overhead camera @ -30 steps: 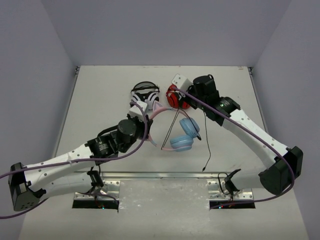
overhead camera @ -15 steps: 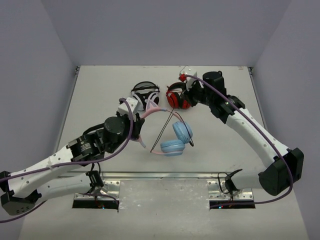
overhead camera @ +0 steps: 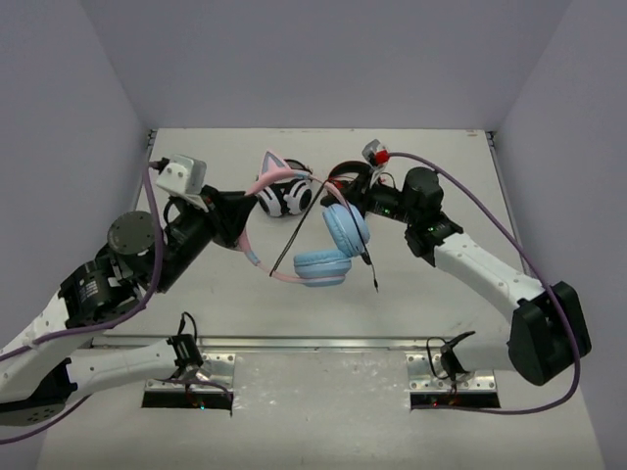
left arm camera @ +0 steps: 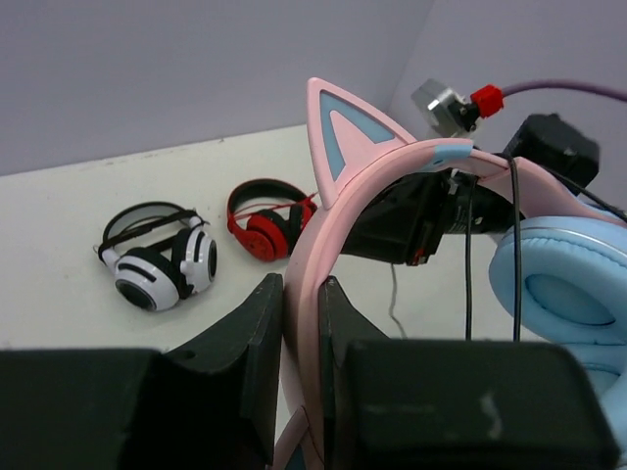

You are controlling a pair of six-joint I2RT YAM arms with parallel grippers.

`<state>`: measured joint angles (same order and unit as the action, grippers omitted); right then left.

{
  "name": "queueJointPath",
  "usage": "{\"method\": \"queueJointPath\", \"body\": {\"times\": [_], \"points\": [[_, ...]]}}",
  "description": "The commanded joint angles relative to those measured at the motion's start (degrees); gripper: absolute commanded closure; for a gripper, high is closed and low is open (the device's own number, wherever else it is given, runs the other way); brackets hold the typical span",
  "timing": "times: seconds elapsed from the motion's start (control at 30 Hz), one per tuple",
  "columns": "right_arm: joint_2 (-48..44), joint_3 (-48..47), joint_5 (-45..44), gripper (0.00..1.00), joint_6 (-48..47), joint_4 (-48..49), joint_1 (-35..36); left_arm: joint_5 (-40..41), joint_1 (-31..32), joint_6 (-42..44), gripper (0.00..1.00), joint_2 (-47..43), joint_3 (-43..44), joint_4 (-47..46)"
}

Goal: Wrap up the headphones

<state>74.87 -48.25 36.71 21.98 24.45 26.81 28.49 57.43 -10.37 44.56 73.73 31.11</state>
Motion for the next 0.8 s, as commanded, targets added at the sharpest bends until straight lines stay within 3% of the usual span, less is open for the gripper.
{"method": "queueJointPath", "body": {"times": [0.0, 0.2, 0.57, 0.77], "points": [[5.6, 0.4, 5.0, 0.94, 16.9, 23.4, 0.9, 0.0, 1.0, -1.9, 1.00, -0.5, 6.1, -12.9], [12.4, -1.1, 2.9, 0.96, 18.9, 29.0, 6.1, 2.4, 1.0, -1.4, 1.00, 2.8, 10.8, -18.8], [18.2, 3.5, 2.0, 0.99, 22.9, 40.6, 11.4, 16.9, 1.0, -0.4, 1.00, 6.5, 14.4, -28.0], [15.6, 7.4, -0.8, 0.99, 19.3, 37.6, 14.6, 25.4, 1.0, 4.0, 1.00, 9.2, 14.8, -33.7]]}}
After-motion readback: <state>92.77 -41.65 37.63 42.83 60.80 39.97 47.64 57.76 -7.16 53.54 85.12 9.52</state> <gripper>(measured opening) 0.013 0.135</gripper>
